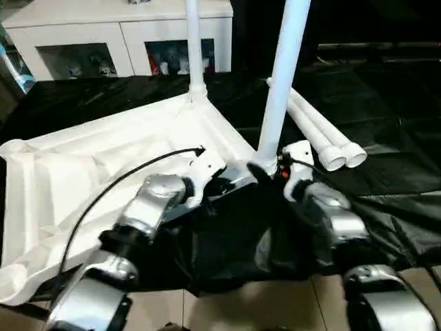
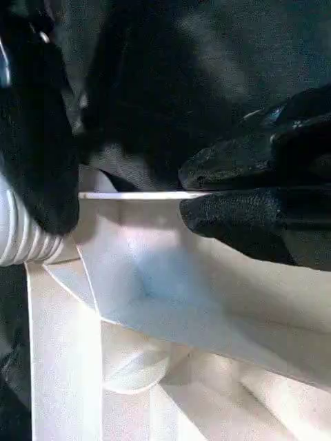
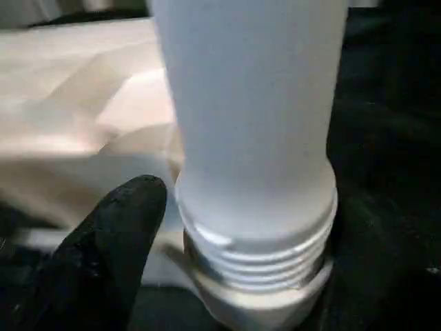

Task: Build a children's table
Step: Rotate leg to tighten

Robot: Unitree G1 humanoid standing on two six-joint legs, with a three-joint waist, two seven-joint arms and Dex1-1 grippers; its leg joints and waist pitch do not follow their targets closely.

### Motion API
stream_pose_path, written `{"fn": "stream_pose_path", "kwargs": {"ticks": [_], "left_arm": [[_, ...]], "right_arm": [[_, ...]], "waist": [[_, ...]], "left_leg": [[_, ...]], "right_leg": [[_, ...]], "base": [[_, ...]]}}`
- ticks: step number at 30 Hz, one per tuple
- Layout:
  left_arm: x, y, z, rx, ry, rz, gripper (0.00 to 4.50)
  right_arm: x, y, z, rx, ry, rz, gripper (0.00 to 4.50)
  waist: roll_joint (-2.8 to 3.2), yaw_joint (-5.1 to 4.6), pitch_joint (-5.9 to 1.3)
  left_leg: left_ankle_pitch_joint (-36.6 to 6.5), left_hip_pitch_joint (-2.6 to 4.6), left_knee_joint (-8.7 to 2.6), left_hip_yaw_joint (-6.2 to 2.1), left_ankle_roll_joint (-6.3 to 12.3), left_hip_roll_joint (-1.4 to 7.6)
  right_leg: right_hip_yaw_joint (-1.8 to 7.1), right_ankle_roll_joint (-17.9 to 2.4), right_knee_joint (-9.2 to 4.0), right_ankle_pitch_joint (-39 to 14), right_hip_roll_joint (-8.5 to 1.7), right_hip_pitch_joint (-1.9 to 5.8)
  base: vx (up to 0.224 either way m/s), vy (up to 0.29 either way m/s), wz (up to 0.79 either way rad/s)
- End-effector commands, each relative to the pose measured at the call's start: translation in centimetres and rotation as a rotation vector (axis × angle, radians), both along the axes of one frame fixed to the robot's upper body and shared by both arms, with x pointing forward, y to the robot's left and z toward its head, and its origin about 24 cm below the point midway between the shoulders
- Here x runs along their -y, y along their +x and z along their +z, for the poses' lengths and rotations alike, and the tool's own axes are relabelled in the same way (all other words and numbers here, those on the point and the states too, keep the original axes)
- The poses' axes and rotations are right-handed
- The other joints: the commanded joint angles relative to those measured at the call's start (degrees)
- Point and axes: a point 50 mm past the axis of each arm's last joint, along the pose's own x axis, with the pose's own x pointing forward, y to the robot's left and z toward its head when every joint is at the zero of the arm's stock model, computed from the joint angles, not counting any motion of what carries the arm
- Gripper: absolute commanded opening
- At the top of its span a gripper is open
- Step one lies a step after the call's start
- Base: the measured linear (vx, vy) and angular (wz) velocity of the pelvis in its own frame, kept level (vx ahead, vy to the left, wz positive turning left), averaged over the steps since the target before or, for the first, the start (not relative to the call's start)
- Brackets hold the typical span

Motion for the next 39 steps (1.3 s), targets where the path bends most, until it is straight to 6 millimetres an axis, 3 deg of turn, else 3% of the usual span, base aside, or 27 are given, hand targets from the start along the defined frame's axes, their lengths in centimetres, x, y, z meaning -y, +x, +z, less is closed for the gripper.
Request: {"fn": "stream_pose_path", "kwargs": {"ticks": [1,3,4,6,8,12,16,17,28,35,37,39], "left_arm": [[0.2,-0.8,-0.1,-0.006,0.004,-0.105,0.00],[-0.7,-1.3,-0.1,-0.016,0.025,-0.164,0.00],[-1.1,-1.5,0.0,-0.024,0.029,-0.194,0.00],[-1.5,-1.8,0.1,-0.034,0.033,-0.229,0.00],[-1.9,-2.1,0.2,-0.048,0.035,-0.252,0.00],[-2.4,-2.6,0.3,-0.066,0.037,-0.291,0.00],[-2.8,-3.2,0.2,-0.083,0.035,-0.309,0.00],[-2.8,-3.2,0.1,-0.082,0.037,-0.307,0.00],[-3.0,-2.9,0.3,-0.068,0.038,-0.284,0.00],[-3.0,-2.7,0.1,-0.067,0.033,-0.245,0.00],[-2.9,-2.4,0.0,-0.061,0.033,-0.203,0.00],[-2.7,-1.4,0.0,-0.045,0.036,-0.087,0.00]], "right_arm": [[-1.1,-1.0,0.0,-0.009,-0.025,0.205,3.81],[0.2,-1.5,0.4,-0.003,-0.061,0.283,3.81],[0.7,-1.7,0.6,-0.001,-0.078,0.319,3.81],[1.2,-1.9,0.8,0.003,-0.099,0.355,3.81],[1.5,-2.0,1.0,0.004,-0.109,0.378,3.81],[1.8,-2.0,1.6,0.024,-0.117,0.416,3.81],[1.5,-2.1,2.0,0.030,-0.106,0.450,3.81],[1.5,-2.2,1.9,0.026,-0.108,0.456,3.56],[1.8,-2.8,0.9,-0.009,-0.161,0.499,2.85],[1.8,-2.9,0.4,-0.034,-0.126,0.444,2.78],[1.6,-2.8,0.0,-0.041,-0.114,0.399,2.78],[1.2,-2.2,-0.7,-0.049,-0.092,0.265,2.78]], "waist": [[-0.51,0.42,-4.24],[-0.47,0.62,-4.52],[-0.44,0.84,-4.95],[-0.54,0.90,-5.09],[-0.51,1.03,-4.92],[-0.36,1.20,-4.58],[-0.55,1.47,-4.54],[-0.55,1.57,-4.53],[-0.61,1.84,-4.97],[-0.48,1.92,-5.09],[-0.49,1.89,-4.94],[-0.48,1.70,-4.49]], "left_leg": [[-8.0,0.15,-3.84,-1.04,5.53,2.03],[-5.8,0.13,-3.64,-1.02,6.40,2.05],[-2.2,0.01,-3.04,-0.95,8.41,1.99],[0.9,-0.21,-2.56,-0.82,10.65,1.90],[-0.2,-0.23,-2.58,-0.81,11.26,2.10],[-3.9,0.04,-3.04,-0.79,9.01,2.45],[-5.7,0.22,-3.23,-0.75,7.06,2.49],[-5.7,0.23,-3.24,-0.74,6.79,2.39],[-3.0,0.09,-2.80,-0.73,7.53,2.18],[-2.4,0.09,-2.63,-0.77,7.89,2.16],[-3.1,0.07,-2.70,-0.74,7.64,2.12],[-6.4,0.29,-3.08,-0.76,5.76,2.08]], "right_leg": [[2.33,-14.5,-3.71,-4.8,-3.19,3.06],[2.23,-15.2,-3.25,-1.0,-2.99,3.20],[2.10,-16.7,-2.34,5.7,-2.79,3.20],[2.00,-17.9,-1.77,10.8,-2.70,2.96],[1.90,-18.4,-1.96,8.5,-2.91,2.78],[2.05,-17.9,-2.51,1.2,-3.02,2.62],[2.21,-17.0,-2.64,-1.2,-2.94,2.54],[2.25,-16.9,-2.68,-1.5,-2.94,2.52],[2.24,-16.7,-2.23,1.6,-2.87,2.68],[2.19,-16.9,-2.10,2.4,-2.81,2.70],[2.21,-16.8,-2.27,1.4,-2.80,2.66],[2.32,-16.1,-3.01,-4.0,-2.98,2.48]], "base": [[0.000,0.000,0.00],[0.000,0.000,0.00],[0.000,0.000,0.00],[0.000,0.000,0.00],[0.000,0.000,0.00],[0.000,0.000,0.00],[0.000,0.000,0.00],[0.000,0.000,0.00],[0.000,0.000,0.00],[0.000,0.000,0.00],[0.000,0.000,0.00],[0.000,0.000,0.00]]}}
